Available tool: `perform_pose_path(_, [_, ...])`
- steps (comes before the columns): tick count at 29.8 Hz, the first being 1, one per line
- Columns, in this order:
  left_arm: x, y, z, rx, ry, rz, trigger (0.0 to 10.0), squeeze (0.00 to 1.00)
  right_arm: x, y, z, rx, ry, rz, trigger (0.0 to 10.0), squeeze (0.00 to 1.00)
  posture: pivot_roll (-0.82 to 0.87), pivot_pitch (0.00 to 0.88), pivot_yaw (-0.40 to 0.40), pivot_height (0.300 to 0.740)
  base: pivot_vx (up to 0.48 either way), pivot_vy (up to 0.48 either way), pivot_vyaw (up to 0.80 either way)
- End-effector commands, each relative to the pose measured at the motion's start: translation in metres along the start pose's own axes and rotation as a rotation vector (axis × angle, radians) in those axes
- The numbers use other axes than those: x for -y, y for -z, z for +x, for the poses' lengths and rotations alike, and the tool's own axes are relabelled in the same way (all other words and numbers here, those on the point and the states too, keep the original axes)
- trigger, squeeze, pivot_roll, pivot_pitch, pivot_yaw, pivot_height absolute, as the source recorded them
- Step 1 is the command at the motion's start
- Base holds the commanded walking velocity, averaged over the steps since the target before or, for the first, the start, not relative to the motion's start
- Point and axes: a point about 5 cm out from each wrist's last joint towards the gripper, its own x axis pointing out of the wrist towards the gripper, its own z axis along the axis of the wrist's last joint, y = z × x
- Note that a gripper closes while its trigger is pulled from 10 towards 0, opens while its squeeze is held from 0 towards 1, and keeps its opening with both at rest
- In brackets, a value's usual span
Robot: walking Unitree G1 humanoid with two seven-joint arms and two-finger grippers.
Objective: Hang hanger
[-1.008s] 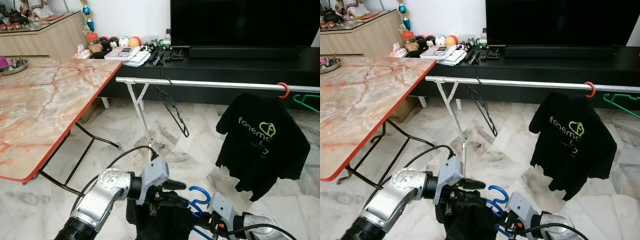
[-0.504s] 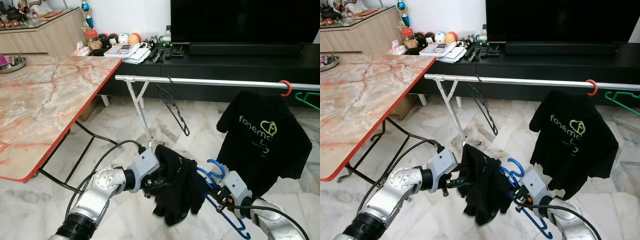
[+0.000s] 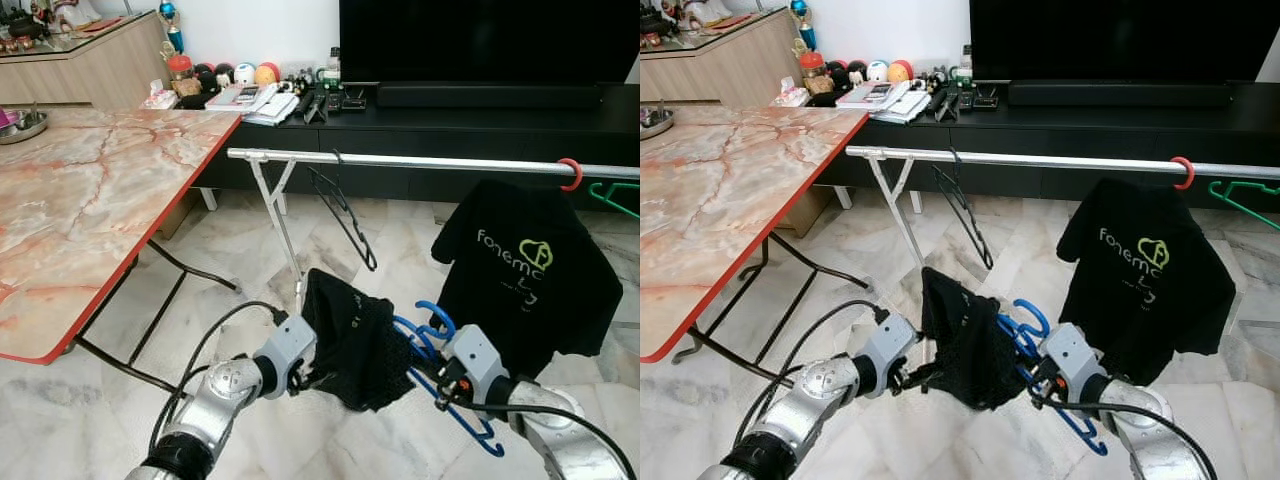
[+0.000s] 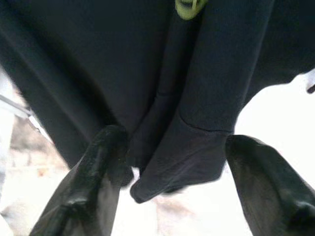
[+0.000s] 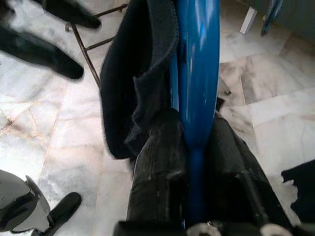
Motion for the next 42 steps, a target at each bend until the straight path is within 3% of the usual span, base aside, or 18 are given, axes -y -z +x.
perform_pose_path(1, [-0.004, 0.003, 0.0, -0.015, -0.027, -0.005, 10.0, 1.0, -0.005, -0.018, -0.001, 0.067, -0.018, -0.018, 0.0, 0.0, 0.0, 0.124, 0.054, 0.74, 0.0, 0.0, 0.0])
perform_pose_path(17, [-0.001, 0.003, 0.011, -0.018, -0.053, -0.054, 10.0, 1.0, -0.022, -0.038, -0.006, 0.078, -0.063, -0.039, 0.0, 0.0, -0.03, 0.122, 0.05, 0.74, 0.0, 0.0, 0.0])
perform_pose_path(30, [0.011, 0.006, 0.011, 0.0, 0.102, -0.054, 10.0, 1.0, -0.027, -0.042, -0.007, 0.068, -0.083, -0.037, 0.0, 0.0, -0.03, 0.11, 0.05, 0.74, 0.0, 0.0, 0.0])
perform_pose_path(42, [0.008, 0.009, 0.013, -0.001, -0.024, -0.105, 10.0, 1.0, -0.027, -0.046, -0.006, 0.068, -0.1, -0.049, 0.0, 0.0, -0.04, 0.09, 0.044, 0.74, 0.0, 0.0, 0.0])
